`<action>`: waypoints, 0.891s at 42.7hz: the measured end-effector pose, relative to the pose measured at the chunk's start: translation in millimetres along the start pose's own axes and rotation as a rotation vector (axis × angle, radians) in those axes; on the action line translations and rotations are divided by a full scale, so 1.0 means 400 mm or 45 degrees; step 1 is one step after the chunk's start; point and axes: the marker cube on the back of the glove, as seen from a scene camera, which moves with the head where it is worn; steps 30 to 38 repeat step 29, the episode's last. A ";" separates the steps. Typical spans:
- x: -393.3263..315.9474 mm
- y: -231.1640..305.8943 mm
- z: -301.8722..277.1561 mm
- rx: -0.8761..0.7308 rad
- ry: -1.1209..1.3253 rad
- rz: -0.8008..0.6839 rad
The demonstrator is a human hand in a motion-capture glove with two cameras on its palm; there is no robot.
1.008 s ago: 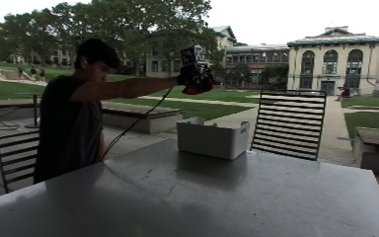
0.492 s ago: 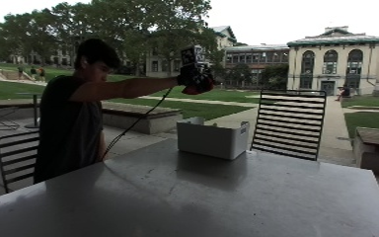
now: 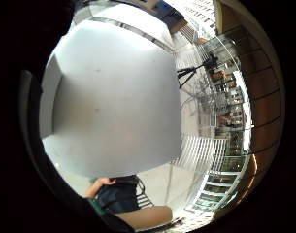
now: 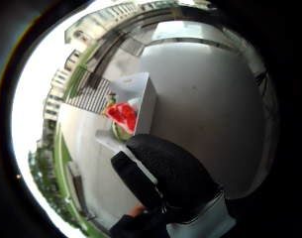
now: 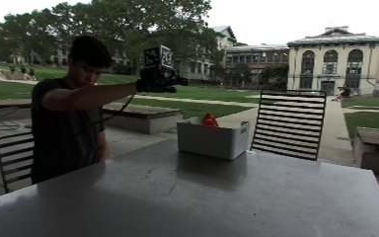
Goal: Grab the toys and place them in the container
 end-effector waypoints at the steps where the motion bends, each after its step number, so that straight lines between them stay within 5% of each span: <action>1: 0.016 0.008 0.005 -0.002 0.001 0.003; 20: 0.367 0.114 0.183 -0.054 0.029 0.109; 38: 0.418 0.147 0.214 -0.050 -0.003 0.149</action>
